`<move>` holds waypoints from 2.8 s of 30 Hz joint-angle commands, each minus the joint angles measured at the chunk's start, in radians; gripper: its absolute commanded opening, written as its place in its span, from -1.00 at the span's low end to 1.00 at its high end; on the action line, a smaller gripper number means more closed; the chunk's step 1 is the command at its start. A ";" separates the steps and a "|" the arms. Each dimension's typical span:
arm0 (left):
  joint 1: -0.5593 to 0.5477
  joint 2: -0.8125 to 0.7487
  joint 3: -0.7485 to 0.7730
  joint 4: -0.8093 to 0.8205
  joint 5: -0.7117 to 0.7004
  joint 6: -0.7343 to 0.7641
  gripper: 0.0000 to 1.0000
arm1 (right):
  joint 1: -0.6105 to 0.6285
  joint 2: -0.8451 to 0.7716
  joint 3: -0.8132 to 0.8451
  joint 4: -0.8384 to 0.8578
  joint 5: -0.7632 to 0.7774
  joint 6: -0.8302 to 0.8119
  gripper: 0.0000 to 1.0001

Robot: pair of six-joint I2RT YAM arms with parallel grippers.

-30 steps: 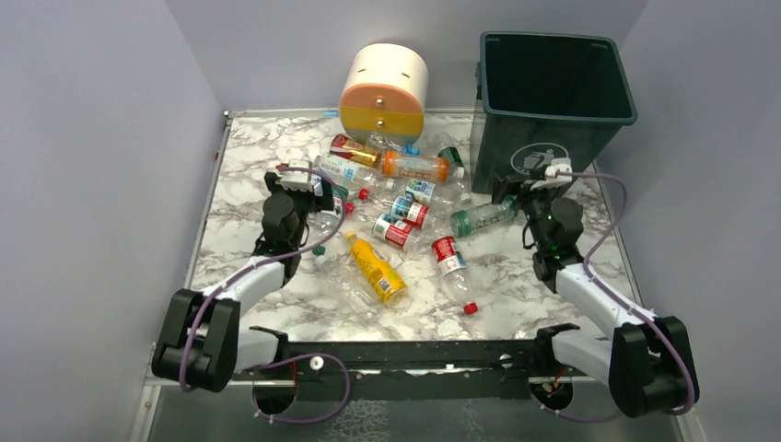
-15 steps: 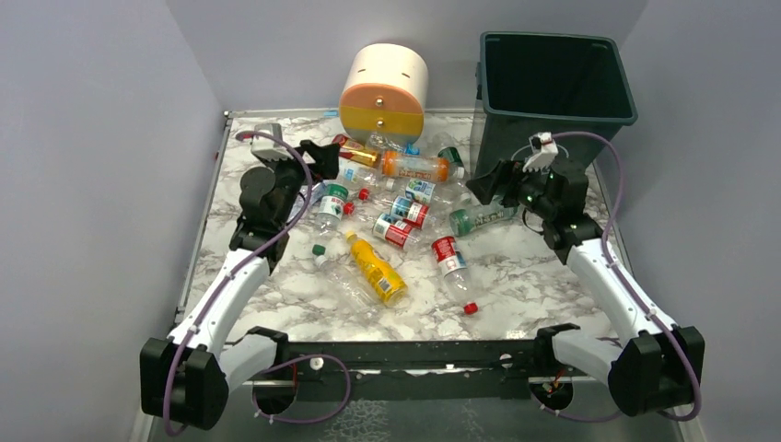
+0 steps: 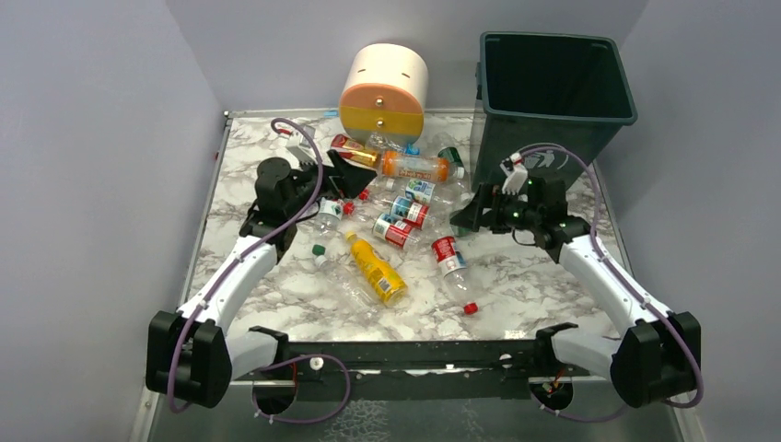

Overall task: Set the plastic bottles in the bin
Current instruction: Pick up the plastic bottle at the center of the board.

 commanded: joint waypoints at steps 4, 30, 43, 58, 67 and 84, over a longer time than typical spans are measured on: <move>-0.101 -0.037 0.043 -0.139 0.013 0.052 0.99 | 0.222 0.072 0.085 -0.223 0.277 -0.052 0.98; -0.390 -0.121 0.053 -0.649 -0.367 0.071 0.99 | 0.432 0.179 0.015 -0.266 0.587 0.021 0.84; -0.393 -0.148 0.022 -0.637 -0.388 0.086 0.98 | 0.449 0.254 -0.005 -0.206 0.588 0.019 0.58; -0.394 -0.138 -0.027 -0.596 -0.379 0.072 0.99 | 0.453 0.153 0.054 -0.271 0.583 0.019 0.01; -0.395 -0.132 -0.030 -0.581 -0.373 0.074 0.99 | 0.453 0.035 0.244 -0.412 0.625 -0.019 0.00; -0.396 -0.135 -0.045 -0.567 -0.351 0.075 0.99 | 0.439 0.249 0.883 -0.480 0.820 -0.189 0.00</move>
